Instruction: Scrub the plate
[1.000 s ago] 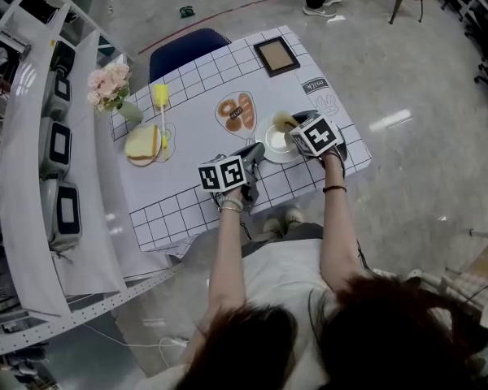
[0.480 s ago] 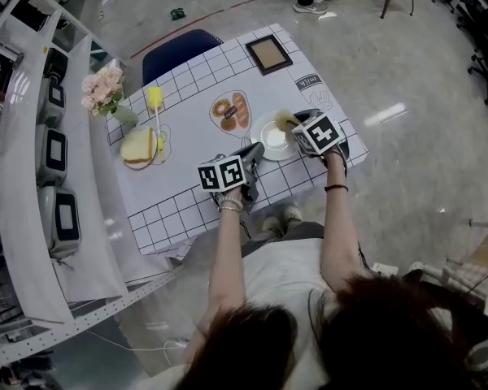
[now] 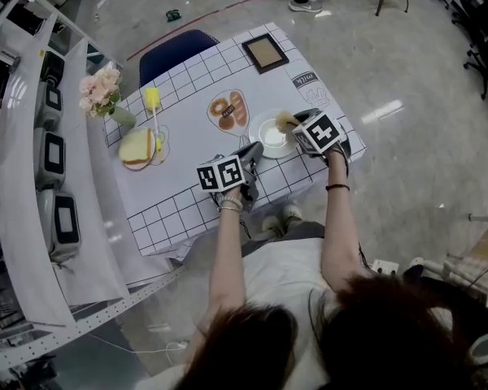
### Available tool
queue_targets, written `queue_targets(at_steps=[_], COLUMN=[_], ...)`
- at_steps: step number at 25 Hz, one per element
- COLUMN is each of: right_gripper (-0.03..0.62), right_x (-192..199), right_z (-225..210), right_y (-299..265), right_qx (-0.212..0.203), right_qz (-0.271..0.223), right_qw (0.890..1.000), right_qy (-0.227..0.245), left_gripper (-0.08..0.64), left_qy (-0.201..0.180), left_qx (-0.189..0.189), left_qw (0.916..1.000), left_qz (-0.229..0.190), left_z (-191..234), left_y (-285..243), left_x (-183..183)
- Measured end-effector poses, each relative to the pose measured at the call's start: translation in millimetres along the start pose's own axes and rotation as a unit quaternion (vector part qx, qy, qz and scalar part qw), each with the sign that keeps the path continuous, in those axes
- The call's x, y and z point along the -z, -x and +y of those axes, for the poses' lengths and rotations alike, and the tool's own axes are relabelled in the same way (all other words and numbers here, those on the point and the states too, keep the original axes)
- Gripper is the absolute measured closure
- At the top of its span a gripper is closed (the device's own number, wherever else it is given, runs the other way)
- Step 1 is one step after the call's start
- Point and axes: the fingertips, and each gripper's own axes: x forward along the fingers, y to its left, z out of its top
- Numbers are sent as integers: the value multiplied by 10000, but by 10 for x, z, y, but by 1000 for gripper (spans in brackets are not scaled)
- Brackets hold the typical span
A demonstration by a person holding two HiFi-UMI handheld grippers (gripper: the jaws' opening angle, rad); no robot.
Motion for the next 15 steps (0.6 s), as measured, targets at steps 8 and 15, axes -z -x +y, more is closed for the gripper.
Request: queue_targets(at_steps=[8,15], right_gripper=[512,512], right_x=[64,146], right_z=[60,108], right_y=[38,80], right_qx=[-125,-145], right_qz=[81,182], right_qw=[9998,9997], right_qy=[101,28], left_gripper=[549,549], left_qy=[9,20], left_qx=[38,63], left_qw=[10000,9999], left_qz=[82,154], left_z=[-22,-46], left_y=[-2,4], left_x=[81,145])
